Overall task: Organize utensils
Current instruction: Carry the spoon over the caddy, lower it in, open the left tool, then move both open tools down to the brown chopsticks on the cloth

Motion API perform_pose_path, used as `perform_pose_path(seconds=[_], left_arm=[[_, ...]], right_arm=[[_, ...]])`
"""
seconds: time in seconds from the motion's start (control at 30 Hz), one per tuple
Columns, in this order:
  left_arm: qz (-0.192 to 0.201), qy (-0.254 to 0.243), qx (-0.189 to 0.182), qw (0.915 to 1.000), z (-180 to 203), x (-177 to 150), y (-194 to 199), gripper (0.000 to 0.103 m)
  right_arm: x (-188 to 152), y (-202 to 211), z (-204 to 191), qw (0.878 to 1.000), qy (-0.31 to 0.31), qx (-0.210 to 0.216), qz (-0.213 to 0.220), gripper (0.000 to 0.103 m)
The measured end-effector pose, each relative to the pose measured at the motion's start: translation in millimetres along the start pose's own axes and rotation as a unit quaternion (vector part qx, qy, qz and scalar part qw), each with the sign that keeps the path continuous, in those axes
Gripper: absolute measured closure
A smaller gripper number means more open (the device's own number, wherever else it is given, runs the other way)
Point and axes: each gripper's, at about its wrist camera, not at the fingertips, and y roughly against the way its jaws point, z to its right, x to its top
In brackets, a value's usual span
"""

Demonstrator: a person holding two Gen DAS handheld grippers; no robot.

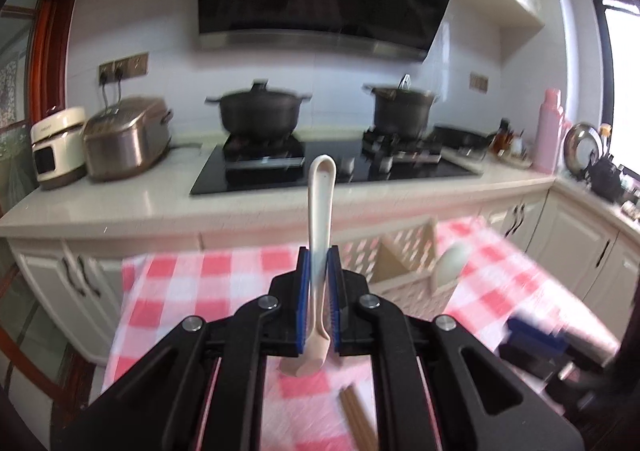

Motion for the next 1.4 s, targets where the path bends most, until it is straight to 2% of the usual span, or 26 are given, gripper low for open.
perform_pose_path(seconds=[0.23,0.4,0.8,1.0,1.13,1.2,1.23,1.27,1.33,1.4], left_arm=[[0.044,0.019,-0.036,0.9982,21,51,-10,0.094],[0.048,0.033,-0.037,0.9977,34,61,-37,0.094],[0.019,0.046,-0.012,0.9987,43,17,-90,0.094],[0.007,0.044,0.001,0.999,39,-1,-93,0.092],[0.008,0.047,0.008,0.9988,31,-8,-80,0.092],[0.012,0.044,0.017,0.9988,30,-10,-67,0.085],[0.014,0.042,0.026,0.9987,28,-11,-59,0.076],[0.015,0.042,0.033,0.9985,28,-11,-53,0.061],[0.025,0.041,0.049,0.9977,26,-15,-33,0.047],[0.031,0.037,0.062,0.9969,26,-18,-17,0.04]], right_arm=[[2,5,10,1.0,-0.005,-0.008,0.005,0.061],[6,6,26,1.0,-0.016,-0.021,0.005,0.061],[7,2,58,0.998,-0.034,-0.044,0.0,0.061],[5,2,59,0.998,-0.037,-0.045,-0.002,0.06],[6,8,54,0.998,-0.032,-0.046,0.003,0.06],[8,12,53,0.998,-0.032,-0.046,0.006,0.06],[9,15,52,0.998,-0.03,-0.047,0.008,0.06],[10,18,51,0.998,-0.028,-0.049,0.009,0.06],[11,24,49,0.998,-0.025,-0.052,0.012,0.059],[11,30,48,0.998,-0.023,-0.056,0.013,0.057]])
